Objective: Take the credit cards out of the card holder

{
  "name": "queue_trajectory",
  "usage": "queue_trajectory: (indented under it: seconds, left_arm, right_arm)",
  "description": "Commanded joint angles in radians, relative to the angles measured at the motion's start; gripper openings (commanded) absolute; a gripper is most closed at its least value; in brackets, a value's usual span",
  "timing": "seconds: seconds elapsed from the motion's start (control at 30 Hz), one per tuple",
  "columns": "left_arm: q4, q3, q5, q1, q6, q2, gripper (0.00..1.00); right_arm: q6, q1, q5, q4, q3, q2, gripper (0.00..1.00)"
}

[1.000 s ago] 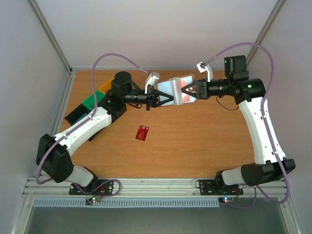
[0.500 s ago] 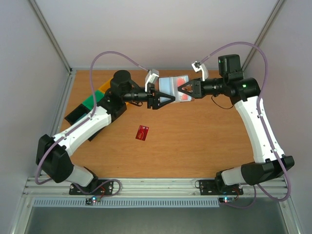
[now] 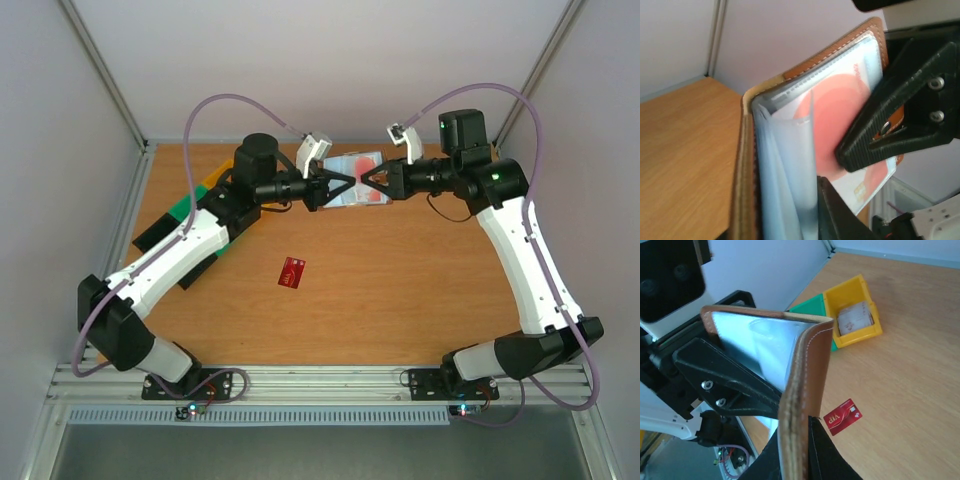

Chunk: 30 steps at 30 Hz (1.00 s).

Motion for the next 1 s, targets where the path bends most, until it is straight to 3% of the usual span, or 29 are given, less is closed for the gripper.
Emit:
queue_trajectory:
  seconds: [0.0, 0.07, 0.23, 0.37, 0.47, 0.53, 0.6, 0.77, 0.87, 0.97]
  left_arm:
    - [-0.089, -0.005, -0.113, 0.005, 0.139, -0.022, 0.09]
    - [-0.038, -0.048, -0.070, 0.020, 0.109, -0.053, 0.01]
    - [0.148, -0.123, 0.115, 0.064, -0.025, -0.091, 0.00]
    - [0.212, -0.144, 0.159, 0.068, -0.072, -0.096, 0.00]
    - [0.223, -0.144, 0.151, 0.071, -0.095, -0.094, 0.01]
    - [0.175, -0.139, 0.085, 0.082, -0.101, -0.096, 0.22]
    - [0.043, -0.131, -0.087, 0.097, -0.092, -0.099, 0.44]
    - [-0.346, -0.083, -0.699, 0.133, 0.059, -0.063, 0.51]
    - [-0.411, -0.061, -0.751, 0.146, 0.136, -0.057, 0.51]
    - [-0.321, -0.064, -0.564, 0.136, 0.165, -0.094, 0.51]
  right_arm:
    - [-0.008, -0.014, -0.123, -0.018, 0.019, -0.032, 0.05]
    - [-0.005, -0.056, -0.182, -0.035, 0.015, -0.026, 0.10]
    - [-0.077, -0.085, -0.221, -0.132, 0.038, 0.001, 0.16]
    - [-0.083, -0.100, -0.319, -0.124, 0.038, 0.000, 0.02]
    - [-0.071, -0.100, -0.332, -0.119, 0.037, 0.001, 0.01]
    - [-0.064, -0.101, -0.270, -0.125, 0.033, -0.002, 0.01]
    - [-0.057, -0.105, -0.192, -0.147, 0.037, 0.001, 0.01]
    - [0.009, -0.113, 0.184, -0.245, 0.067, 0.045, 0.01]
    - [0.044, -0.111, 0.416, -0.309, 0.096, 0.077, 0.01]
    - [0.054, -0.107, 0.466, -0.308, 0.094, 0.075, 0.01]
